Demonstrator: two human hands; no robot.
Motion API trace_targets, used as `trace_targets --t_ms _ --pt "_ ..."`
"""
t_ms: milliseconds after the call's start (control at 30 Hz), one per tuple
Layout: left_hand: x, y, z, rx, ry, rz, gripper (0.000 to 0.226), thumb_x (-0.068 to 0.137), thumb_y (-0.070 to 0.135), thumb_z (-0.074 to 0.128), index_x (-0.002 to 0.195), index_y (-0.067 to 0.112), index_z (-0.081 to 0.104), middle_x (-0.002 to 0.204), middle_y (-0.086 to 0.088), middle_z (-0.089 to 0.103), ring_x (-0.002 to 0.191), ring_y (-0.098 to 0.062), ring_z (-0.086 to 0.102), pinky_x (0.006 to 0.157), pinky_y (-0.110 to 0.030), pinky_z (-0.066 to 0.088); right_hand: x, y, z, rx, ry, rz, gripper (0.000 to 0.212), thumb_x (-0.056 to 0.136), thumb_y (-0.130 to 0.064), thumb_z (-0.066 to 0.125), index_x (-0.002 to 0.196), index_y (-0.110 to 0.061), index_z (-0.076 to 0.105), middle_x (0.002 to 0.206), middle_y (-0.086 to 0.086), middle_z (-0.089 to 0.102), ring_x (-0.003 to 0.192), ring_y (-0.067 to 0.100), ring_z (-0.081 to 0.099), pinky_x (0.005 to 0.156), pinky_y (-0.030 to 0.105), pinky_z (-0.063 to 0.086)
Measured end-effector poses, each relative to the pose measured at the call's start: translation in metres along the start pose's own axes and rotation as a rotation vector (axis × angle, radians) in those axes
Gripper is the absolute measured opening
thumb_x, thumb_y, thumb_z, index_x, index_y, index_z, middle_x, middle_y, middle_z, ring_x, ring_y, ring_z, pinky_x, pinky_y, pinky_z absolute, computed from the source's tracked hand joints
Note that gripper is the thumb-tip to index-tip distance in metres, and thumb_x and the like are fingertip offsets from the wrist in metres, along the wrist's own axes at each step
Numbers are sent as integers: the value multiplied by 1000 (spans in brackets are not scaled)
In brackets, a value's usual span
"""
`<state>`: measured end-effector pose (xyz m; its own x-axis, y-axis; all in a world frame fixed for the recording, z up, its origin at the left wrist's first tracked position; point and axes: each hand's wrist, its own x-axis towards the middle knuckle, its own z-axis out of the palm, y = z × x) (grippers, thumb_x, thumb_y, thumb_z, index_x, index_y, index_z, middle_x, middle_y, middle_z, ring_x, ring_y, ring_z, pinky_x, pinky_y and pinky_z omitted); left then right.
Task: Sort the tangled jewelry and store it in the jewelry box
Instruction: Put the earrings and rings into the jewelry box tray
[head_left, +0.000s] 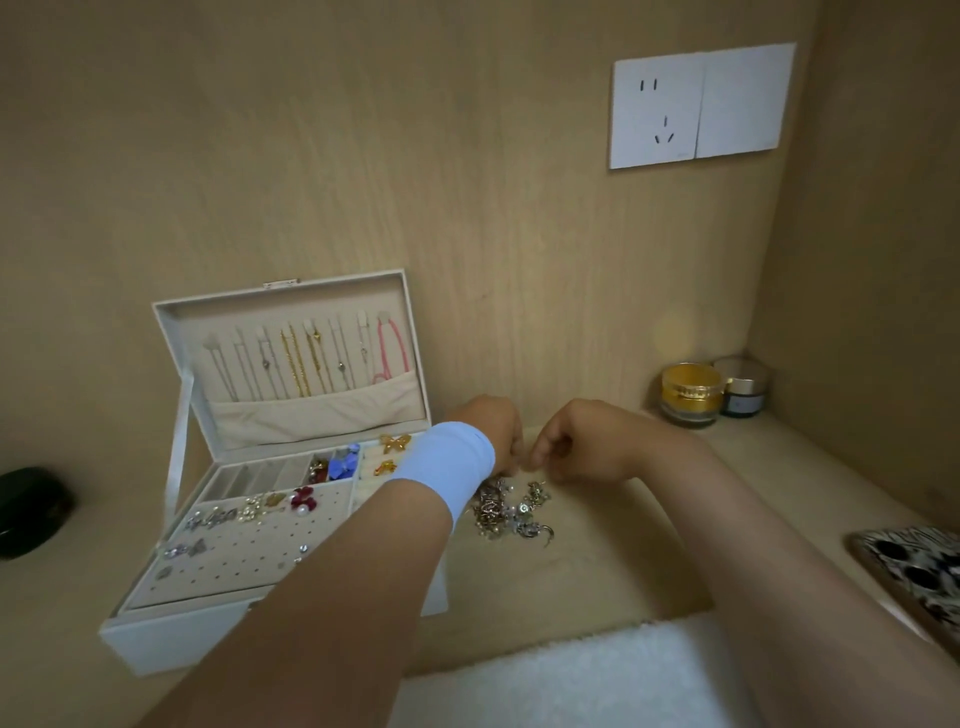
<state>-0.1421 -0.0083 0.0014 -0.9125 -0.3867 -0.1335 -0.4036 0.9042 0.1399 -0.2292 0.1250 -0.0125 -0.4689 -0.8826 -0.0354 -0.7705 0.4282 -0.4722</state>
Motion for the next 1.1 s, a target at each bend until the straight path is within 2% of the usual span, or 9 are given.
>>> trace_targets --t_ms 100,267,400,533,667,767,900,1000,1100 --pt "1 -2 -2 -38 -10 -17 19 82 5 71 98 12 78 101 -7 75 96 -26 70 89 -33 55 2 -4 4 26 -46 -32 39 80 -6 67 100 -37 79 89 0 74 74 7 59 78 26 53" --pt "-10 -9 -6 -154 119 31 23 94 15 63 115 14 70 118 -7 67 110 -24 62 92 -28 46 3 -7 6 -9 -81 -53 28 81 -9 78 102 -28 80 85 -12 72 73 -6 57 68 4 41" --pt "-22 -18 -9 -274 193 70 18 95 24 62 98 9 71 88 -1 63 84 -18 57 72 -23 38 2 -5 4 -1 -40 -19 13 79 -16 82 87 -26 79 85 -9 75 79 1 62 77 20 47" --pt "-33 -22 -11 -359 274 95 19 93 31 66 90 12 67 74 9 55 71 -12 52 70 -26 39 -7 -8 -6 92 -23 -12 11 83 -12 75 81 -23 77 74 -7 71 55 6 57 60 22 47" --pt "-46 -25 -13 -596 264 116 12 94 22 65 83 19 61 76 -2 70 52 -5 59 64 -28 51 -11 -15 -13 342 54 -29 18 84 3 65 86 -10 77 67 -5 70 46 15 53 49 24 47" --pt "-53 -24 -13 -712 210 119 6 91 15 68 88 14 63 79 -8 71 54 -10 62 56 -26 51 -14 -22 -14 513 91 -55 18 84 6 67 87 -9 76 70 5 70 45 15 50 42 21 41" --pt "-62 -25 -12 -804 236 104 15 86 14 74 95 16 62 78 -4 69 57 -12 62 53 -24 49 -15 -32 -16 572 86 -45 13 86 0 69 95 -7 75 69 5 61 43 13 48 40 18 31" --pt "-75 -33 -17 -908 267 69 15 88 15 74 98 12 63 72 -1 67 54 -10 62 48 -19 46 -14 -50 -16 649 125 -77 13 85 -2 73 96 -7 74 75 6 63 43 11 47 41 20 33" --pt "-94 -48 -23 -1020 319 41 6 89 13 72 93 10 69 66 -2 67 50 -9 60 48 -20 48 -14 -74 -14 598 285 -155 13 84 -3 75 96 -8 76 73 0 65 46 -2 49 49 13 39"
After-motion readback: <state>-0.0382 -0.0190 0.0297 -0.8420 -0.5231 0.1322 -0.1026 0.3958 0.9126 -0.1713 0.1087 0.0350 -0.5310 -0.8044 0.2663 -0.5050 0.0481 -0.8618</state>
